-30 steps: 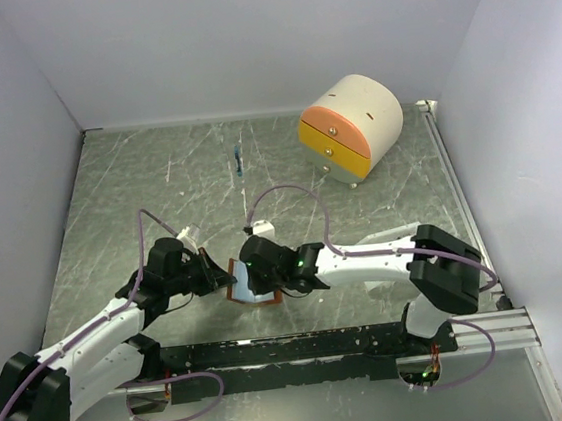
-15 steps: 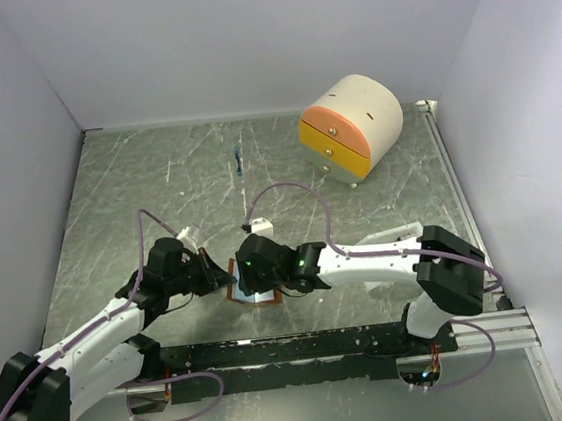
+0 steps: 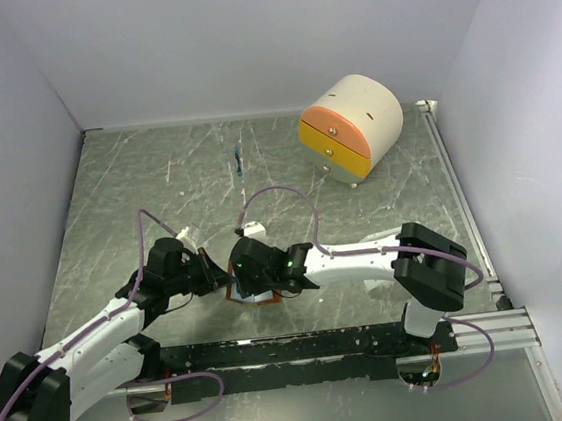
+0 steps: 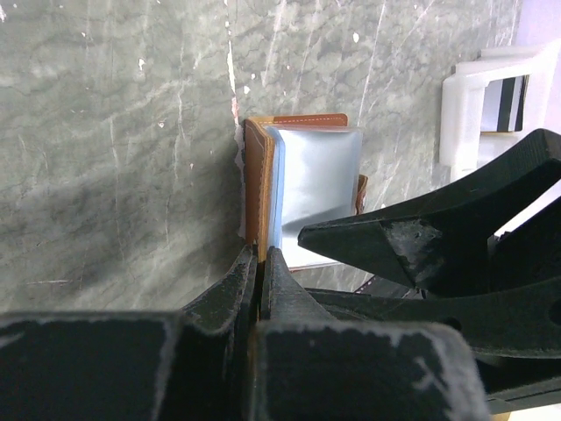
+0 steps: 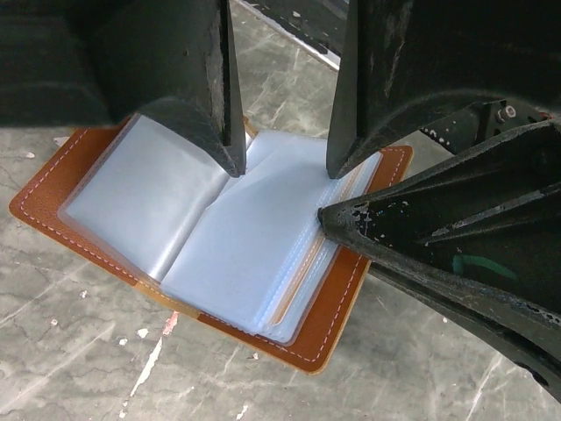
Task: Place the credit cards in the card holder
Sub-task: Open the card holder at the center of the board.
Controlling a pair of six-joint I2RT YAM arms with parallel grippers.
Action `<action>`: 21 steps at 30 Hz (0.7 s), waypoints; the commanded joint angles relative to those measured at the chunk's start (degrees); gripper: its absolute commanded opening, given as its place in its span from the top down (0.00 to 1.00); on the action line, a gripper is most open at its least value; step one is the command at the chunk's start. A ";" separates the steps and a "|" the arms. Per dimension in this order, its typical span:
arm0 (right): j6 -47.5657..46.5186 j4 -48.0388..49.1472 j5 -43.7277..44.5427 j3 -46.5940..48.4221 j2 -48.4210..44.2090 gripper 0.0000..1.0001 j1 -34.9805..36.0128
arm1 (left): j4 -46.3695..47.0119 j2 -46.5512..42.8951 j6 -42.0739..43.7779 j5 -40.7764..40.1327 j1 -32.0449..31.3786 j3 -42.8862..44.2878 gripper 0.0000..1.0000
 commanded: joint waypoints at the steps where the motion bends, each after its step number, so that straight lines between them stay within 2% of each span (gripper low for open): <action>1: -0.01 0.09 0.85 0.98 1.03 0.58 0.29 | 0.81 -0.59 0.12 0.42 -0.32 0.87 0.93; 21: 1.27 -2.57 4.51 -3.46 -1.56 0.63 0.25 | -0.18 -0.49 0.34 -0.54 -0.32 1.12 0.93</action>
